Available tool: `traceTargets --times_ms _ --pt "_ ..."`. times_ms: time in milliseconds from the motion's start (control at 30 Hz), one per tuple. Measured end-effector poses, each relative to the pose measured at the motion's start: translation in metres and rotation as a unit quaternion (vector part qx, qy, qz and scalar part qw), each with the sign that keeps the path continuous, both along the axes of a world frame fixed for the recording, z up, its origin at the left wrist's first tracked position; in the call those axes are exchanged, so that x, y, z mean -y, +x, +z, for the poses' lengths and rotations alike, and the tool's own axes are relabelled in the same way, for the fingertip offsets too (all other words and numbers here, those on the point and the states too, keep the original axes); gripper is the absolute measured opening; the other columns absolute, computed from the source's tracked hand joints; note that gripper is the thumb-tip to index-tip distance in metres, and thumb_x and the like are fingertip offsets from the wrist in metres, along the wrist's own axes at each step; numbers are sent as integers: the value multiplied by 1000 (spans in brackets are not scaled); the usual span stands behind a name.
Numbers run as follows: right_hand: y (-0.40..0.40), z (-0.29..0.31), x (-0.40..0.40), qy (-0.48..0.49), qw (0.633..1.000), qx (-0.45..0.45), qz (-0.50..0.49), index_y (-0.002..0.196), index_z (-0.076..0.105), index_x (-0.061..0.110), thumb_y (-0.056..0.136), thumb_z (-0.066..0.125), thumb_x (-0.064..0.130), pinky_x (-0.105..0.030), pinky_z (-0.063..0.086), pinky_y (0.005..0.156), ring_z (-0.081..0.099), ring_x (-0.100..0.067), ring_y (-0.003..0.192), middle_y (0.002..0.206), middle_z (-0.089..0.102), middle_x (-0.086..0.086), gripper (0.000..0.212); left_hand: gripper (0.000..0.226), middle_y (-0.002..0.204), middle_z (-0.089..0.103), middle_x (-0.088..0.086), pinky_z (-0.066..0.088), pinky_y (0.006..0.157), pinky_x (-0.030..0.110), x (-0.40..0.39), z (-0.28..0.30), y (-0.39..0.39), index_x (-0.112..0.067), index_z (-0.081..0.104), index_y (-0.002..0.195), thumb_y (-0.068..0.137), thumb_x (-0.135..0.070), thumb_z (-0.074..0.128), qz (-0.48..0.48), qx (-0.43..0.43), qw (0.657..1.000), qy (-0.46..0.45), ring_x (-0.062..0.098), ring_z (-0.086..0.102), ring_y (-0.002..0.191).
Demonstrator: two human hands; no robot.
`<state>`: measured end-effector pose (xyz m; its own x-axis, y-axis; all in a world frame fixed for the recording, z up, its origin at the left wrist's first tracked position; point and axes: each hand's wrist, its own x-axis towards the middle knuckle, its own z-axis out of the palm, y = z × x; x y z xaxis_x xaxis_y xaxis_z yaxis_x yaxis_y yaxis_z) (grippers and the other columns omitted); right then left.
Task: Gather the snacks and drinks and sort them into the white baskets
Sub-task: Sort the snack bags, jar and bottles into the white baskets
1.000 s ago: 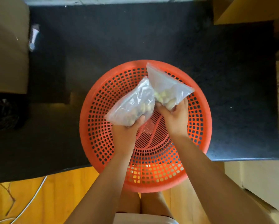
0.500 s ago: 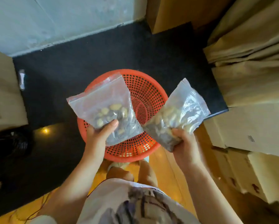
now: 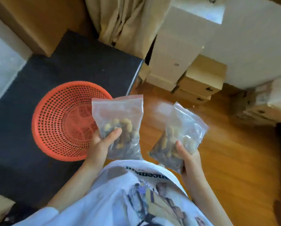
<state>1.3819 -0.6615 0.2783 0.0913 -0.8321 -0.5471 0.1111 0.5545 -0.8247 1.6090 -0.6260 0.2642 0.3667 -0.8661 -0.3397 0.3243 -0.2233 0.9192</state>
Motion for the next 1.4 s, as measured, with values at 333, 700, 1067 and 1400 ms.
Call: traceTargets --times_ms 333,700,1067,1400 --pt "-157 23 -162 5 920 -64 -386 99 68 6 51 77 36 -25 55 55 72 -20 76 81 76 -1 57 7 64 69 -8 52 58 17 2 27 -185 -16 69 72 67 -13 74 -372 -13 928 5 6 65 61" --pt "-316 19 -390 44 720 -104 -685 74 60 22 64 67 41 -6 39 37 55 7 39 41 59 18 23 11 60 67 -9 50 54 16 -158 34 -463 -23 67 64 75 -21 63 -627 -5 779 -2 5 65 57" --pt "-377 3 -509 75 532 -75 -840 76 66 28 58 71 40 -32 53 75 67 -7 79 69 71 23 22 3 70 68 -3 54 60 23 -229 31 -612 -22 68 74 74 -25 67 -747 16 665 12 12 67 67" --pt "-507 -6 -568 80 440 -96 -890 84 62 29 63 70 40 -11 52 55 66 8 69 70 71 24 25 10 66 71 -7 52 55 15 -270 12 -790 -22 70 69 76 -21 63 -796 37 604 8 5 67 62"
